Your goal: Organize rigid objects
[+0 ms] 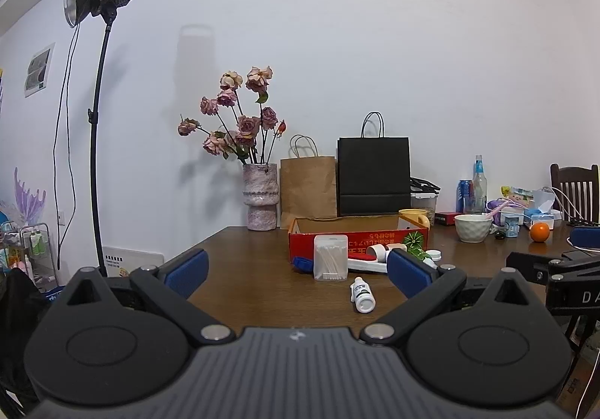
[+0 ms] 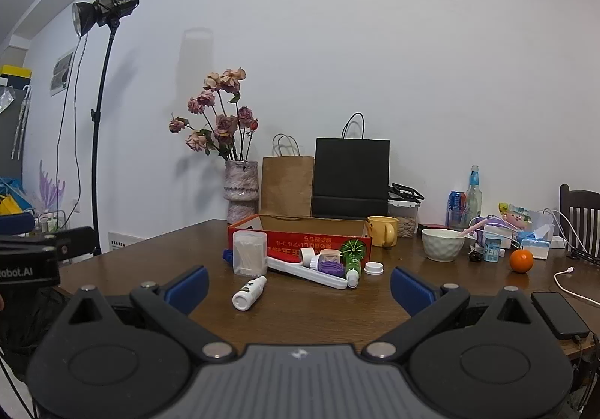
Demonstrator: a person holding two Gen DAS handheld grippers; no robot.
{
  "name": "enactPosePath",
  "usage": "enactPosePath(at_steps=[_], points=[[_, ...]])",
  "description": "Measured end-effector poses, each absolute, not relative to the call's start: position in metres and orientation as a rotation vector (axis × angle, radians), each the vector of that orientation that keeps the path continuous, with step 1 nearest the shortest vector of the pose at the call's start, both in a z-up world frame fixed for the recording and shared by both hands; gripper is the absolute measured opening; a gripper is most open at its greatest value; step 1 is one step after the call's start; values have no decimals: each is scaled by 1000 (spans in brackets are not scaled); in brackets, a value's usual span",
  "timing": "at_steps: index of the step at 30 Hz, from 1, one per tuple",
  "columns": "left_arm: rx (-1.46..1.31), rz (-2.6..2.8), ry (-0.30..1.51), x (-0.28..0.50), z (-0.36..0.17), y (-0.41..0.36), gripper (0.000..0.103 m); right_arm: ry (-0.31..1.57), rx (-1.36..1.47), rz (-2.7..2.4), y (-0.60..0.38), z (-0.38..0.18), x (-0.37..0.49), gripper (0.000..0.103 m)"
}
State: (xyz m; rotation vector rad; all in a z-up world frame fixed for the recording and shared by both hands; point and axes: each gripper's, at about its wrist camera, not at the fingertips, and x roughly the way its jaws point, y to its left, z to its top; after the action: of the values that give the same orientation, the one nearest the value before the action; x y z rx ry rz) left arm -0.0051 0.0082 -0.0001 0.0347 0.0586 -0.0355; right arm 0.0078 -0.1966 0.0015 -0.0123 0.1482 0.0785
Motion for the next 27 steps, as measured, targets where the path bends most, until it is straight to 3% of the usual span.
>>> enactPosePath(at_steps=[18,27], points=[[112,5,-8,37,7,14,103,102,-26,9,-215,9,52,103],[61,-95,119,98,5,16,103,177,-31,118,-222,3,126,103]])
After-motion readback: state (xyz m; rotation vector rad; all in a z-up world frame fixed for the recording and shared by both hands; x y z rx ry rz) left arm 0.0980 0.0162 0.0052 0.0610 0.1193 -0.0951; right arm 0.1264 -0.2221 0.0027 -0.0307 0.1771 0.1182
